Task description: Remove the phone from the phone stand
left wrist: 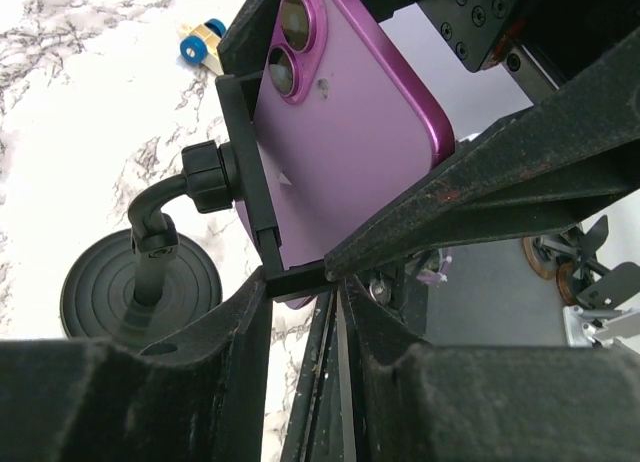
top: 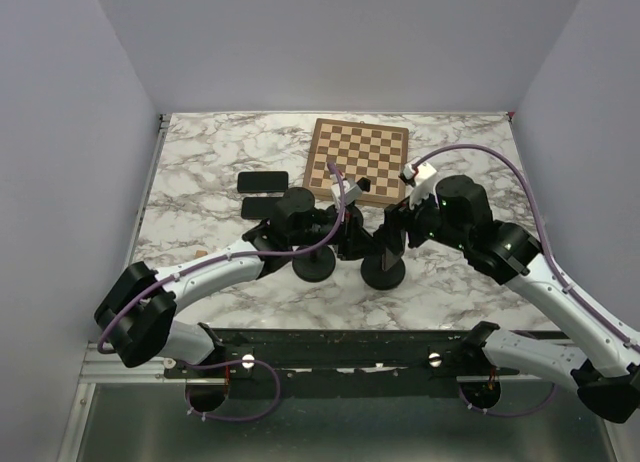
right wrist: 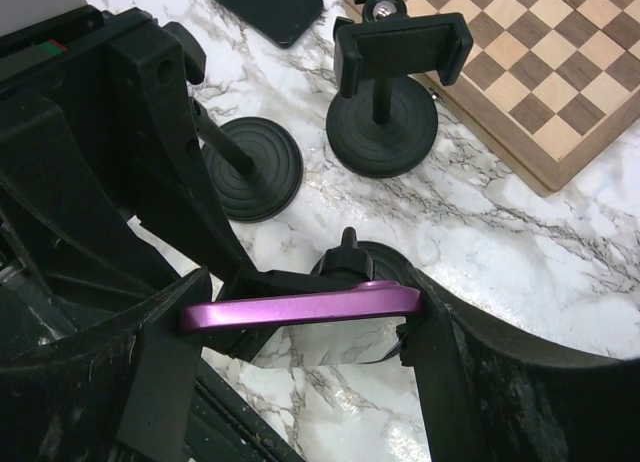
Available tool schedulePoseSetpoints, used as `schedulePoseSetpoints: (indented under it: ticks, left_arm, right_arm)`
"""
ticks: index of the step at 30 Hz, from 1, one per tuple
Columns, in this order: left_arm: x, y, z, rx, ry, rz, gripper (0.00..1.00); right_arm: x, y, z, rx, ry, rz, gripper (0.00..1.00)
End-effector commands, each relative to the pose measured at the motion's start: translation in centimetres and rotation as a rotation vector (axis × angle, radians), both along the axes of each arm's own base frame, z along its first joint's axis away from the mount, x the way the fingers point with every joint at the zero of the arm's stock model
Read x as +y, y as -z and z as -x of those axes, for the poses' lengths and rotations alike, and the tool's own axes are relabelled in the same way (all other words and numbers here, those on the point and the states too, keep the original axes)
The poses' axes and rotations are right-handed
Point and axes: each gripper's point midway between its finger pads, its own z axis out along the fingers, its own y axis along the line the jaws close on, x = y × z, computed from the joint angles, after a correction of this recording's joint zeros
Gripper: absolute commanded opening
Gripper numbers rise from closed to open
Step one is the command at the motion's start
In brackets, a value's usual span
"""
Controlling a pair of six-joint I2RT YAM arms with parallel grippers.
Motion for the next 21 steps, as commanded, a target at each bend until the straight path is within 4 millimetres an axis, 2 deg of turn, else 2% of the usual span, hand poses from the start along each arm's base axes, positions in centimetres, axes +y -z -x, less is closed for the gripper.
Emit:
schedulePoseSetpoints:
  ticks: [1,5,10,18,21]
  left_arm:
    - [-0.8,-1.6,-0.9,-0.065,-0.015,0.011,0.00]
    - [-0.1,-2.0,-0.7,-0.078,-0.043,0.024,0.20]
    - [0.8,-3.3,0.2,-0.097,-0.039,0.046,0.47]
    - [1.8,-5.0,2.3,-0.119,0.004,0.078,0.64]
    - [2.8,-5.5,3.4,-0.130,0.015,0.087,0.66]
  right_arm:
    - [4.6,-4.5,3.6,-0.022,-0.243,-0.244,0.01]
    - [4.6,-4.0,3.6,-0.002,-0.231,-0.244,0.01]
    - [4.2,-4.0,3.5,0.012,-0.194,-0.253,0.01]
    - [3.8,-4.3,4.6,0.041,-0.196,-0.285,0.01]
    - [3.6,-5.3,4.8,0.049,-0.181,-0.307,0.01]
